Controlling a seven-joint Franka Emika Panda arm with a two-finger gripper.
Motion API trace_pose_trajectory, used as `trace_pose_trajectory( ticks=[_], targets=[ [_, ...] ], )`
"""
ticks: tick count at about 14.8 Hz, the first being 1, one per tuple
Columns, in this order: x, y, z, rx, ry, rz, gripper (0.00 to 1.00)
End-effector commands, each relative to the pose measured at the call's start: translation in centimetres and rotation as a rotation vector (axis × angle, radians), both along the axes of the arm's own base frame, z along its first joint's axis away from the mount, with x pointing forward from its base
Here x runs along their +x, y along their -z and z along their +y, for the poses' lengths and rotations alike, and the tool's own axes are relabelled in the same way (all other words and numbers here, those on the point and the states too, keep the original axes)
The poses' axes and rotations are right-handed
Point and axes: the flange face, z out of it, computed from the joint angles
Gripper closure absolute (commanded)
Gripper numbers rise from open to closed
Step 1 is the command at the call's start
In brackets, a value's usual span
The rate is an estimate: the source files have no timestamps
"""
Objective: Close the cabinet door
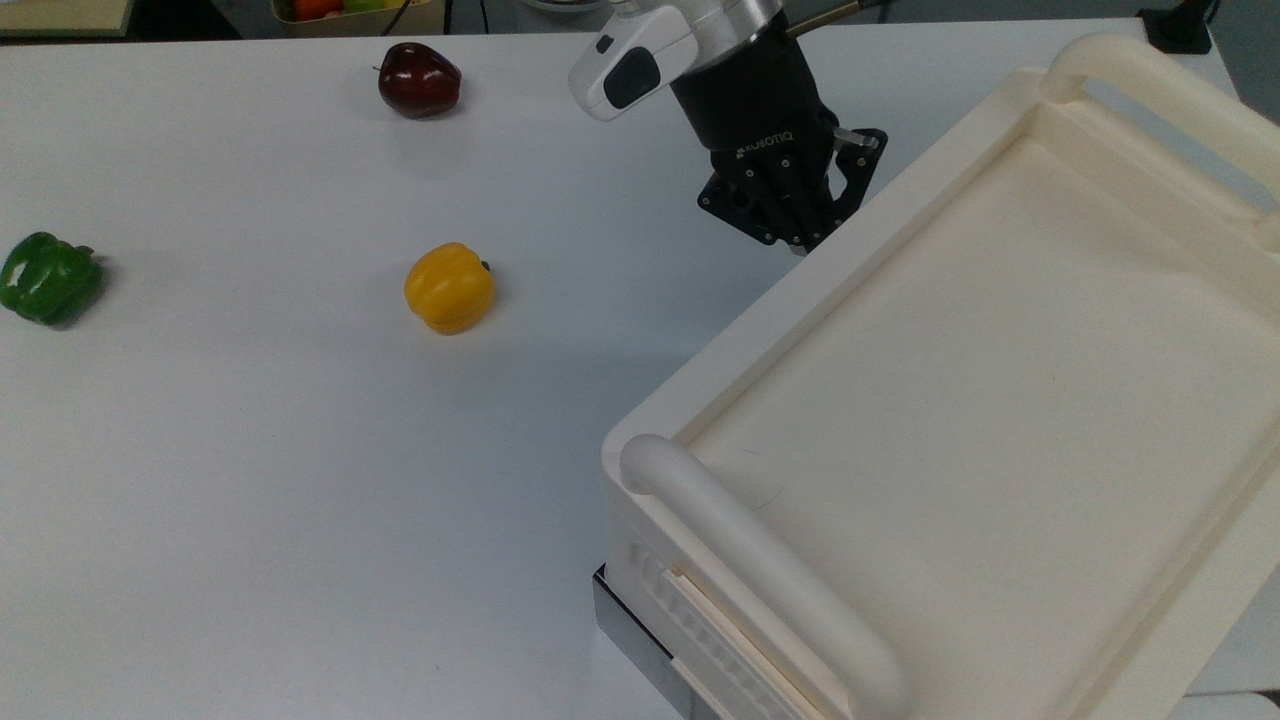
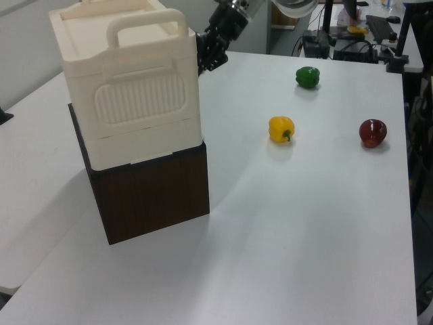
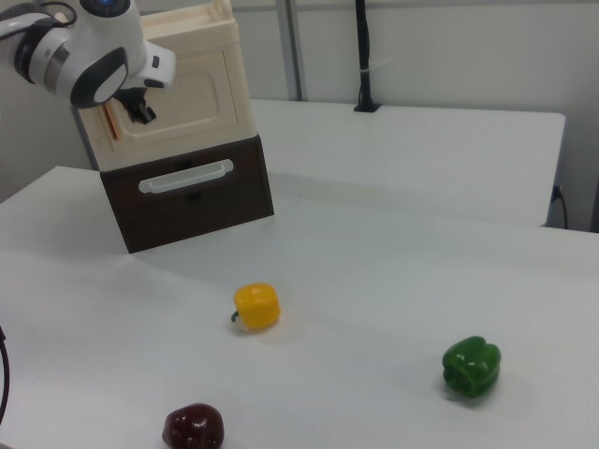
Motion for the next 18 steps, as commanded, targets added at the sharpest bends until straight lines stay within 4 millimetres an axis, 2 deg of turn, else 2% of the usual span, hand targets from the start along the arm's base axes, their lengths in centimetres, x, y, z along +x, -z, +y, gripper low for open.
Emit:
trace_pose_trajectory(
  ticks=[1, 2, 6, 9, 10, 11, 12, 13, 14, 15, 16, 17, 18],
  targets=[
    [-1.9, 0.4, -3.0, -0.211, -0.078, 0.132, 0.98],
    [-2.6, 0.7, -3.5, -0.266, -0.108, 0.173, 0.98],
    [-5.9, 1.8, -8.0, -0.351, -0.241, 0.327, 0.98],
    [-7.8, 2.6, -10.8, -0.412, -0.239, 0.378, 0.99],
    [-8.2, 2.5, -12.4, -0.411, -0.228, 0.385, 0.99],
    [-9.2, 2.0, -14.1, -0.413, -0.236, 0.381, 1.00],
    [-10.9, 0.2, -16.3, -0.413, -0.223, 0.357, 1.00],
    [-12.2, -0.6, -18.1, -0.415, -0.221, 0.344, 0.99],
    [-13.3, -1.2, -19.1, -0.422, -0.233, 0.326, 0.97],
    [-13.9, -1.6, -19.8, -0.427, -0.240, 0.316, 0.90],
    [-14.0, -1.9, -21.1, -0.425, -0.223, 0.315, 0.74],
    [-14.2, -2.0, -22.5, -0.431, -0.203, 0.329, 0.63],
    [-14.4, -2.7, -23.1, -0.457, -0.198, 0.333, 0.36]
  ],
)
